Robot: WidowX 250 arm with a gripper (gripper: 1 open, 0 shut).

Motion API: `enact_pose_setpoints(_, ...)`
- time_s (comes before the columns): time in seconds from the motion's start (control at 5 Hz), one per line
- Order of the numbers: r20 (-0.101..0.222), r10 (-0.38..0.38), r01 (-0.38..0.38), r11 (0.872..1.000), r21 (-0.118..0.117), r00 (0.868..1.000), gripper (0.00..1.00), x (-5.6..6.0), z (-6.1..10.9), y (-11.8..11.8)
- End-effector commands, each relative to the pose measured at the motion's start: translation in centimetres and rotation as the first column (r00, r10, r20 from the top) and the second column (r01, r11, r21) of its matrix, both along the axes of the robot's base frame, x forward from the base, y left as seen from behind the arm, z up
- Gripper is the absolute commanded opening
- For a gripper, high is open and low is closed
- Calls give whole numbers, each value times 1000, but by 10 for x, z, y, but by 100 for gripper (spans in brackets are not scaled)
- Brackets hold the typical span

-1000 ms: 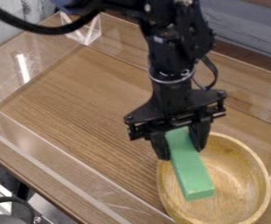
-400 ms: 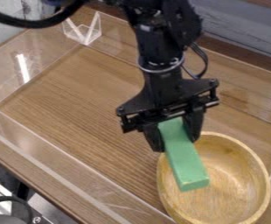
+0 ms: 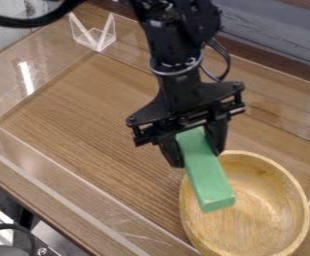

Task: Remove the green block from inside the brown bowl and put it on the table

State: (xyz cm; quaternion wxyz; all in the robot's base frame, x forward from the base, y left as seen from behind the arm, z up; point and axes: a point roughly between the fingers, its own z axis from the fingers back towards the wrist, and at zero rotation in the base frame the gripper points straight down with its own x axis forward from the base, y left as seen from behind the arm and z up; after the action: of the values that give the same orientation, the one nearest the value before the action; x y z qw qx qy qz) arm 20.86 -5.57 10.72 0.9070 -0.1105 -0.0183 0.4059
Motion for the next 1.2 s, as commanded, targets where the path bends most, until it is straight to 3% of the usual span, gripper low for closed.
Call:
enact_pose_setpoints(0.0,40,8,-7,1000,-15,999,0,4,9,2)
enact_pose_setpoints(1.0,46,32,-29,998,-59,998,0,6,9,6)
